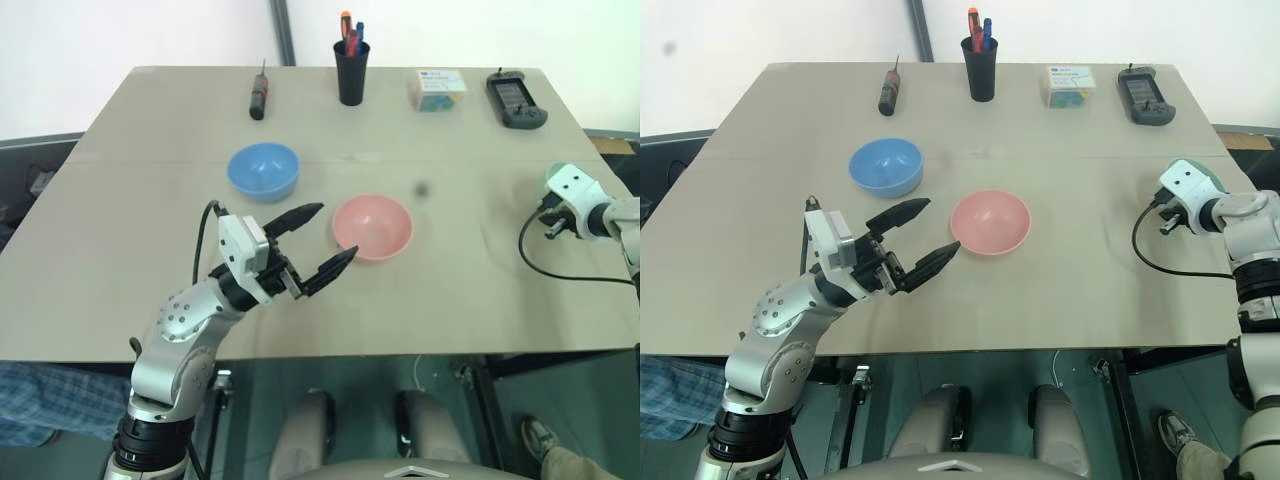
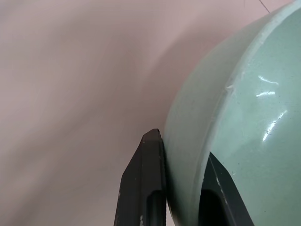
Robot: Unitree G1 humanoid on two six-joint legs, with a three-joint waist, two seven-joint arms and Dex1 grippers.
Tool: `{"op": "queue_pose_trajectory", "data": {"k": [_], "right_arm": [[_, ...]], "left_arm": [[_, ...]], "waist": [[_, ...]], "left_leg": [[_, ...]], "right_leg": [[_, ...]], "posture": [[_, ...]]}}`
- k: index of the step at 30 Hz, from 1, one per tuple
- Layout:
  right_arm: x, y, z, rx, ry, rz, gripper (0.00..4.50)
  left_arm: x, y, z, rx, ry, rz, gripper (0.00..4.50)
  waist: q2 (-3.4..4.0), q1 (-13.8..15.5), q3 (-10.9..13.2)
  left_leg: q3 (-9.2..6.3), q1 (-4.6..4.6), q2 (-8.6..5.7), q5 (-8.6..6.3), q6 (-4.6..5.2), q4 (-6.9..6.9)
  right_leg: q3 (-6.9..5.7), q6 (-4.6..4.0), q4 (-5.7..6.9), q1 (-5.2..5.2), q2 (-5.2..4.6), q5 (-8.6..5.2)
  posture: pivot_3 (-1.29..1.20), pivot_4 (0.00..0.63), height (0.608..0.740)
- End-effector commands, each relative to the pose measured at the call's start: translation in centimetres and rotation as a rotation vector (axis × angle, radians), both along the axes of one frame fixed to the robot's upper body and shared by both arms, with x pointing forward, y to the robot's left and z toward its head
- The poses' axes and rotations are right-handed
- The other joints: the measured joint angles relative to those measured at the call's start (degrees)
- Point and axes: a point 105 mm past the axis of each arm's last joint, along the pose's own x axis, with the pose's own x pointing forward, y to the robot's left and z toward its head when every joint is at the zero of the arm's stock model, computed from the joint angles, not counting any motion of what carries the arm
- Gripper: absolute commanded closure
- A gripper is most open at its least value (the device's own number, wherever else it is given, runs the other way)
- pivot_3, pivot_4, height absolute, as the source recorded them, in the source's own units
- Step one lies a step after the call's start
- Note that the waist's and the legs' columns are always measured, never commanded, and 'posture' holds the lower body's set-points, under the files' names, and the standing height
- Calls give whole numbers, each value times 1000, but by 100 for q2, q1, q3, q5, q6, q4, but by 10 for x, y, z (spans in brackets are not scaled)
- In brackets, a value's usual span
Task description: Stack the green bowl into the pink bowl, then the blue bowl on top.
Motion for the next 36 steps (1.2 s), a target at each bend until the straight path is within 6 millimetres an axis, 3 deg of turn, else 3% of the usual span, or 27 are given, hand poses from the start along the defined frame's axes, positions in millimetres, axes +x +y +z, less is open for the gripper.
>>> {"op": "queue_pose_trajectory", "data": {"k": [1,5,14,23,30,34,36], "right_arm": [[3,22,31,11,-93,105,4436],[-3,79,72,16,-179,345,4436],[-43,187,90,-37,-217,754,4436],[-79,250,88,-136,-256,1047,4436],[-93,271,88,-125,-251,1139,4436],[-96,276,87,-122,-244,1155,2943],[-96,276,86,-126,-240,1153,1901]], "left_arm": [[-2,4,5,1,-36,11,0],[-1,12,1,11,-28,40,0],[5,40,-7,46,-21,152,0],[4,62,-21,102,-3,249,0],[1,67,-25,119,2,262,0],[0,67,-27,129,5,265,0],[0,66,-27,128,5,263,0]], "waist": [[3,-14,2],[11,-31,6],[11,11,6],[11,5,6],[9,24,5],[9,3,6],[10,0,5]], "left_leg": [[0,-1,0,0,0,0],[0,0,3,0,0,0],[-20,-8,5,0,0,5],[-40,-41,-1,0,-1,15],[-49,-42,-4,1,-1,16],[-51,-42,-5,1,-1,15],[-50,-40,-4,1,-1,15]], "right_leg": [[0,0,0,-1,0,0],[1,0,2,-4,2,0],[-10,0,5,-7,1,0],[-35,0,3,-24,-3,0],[-43,-1,4,-23,-7,0],[-42,-1,6,-23,-8,0],[-43,-1,10,-24,-7,0]], "posture": [[0,150,740],[0,150,740],[0,150,740],[0,150,740],[0,150,740],[0,150,740],[0,150,740]]}}
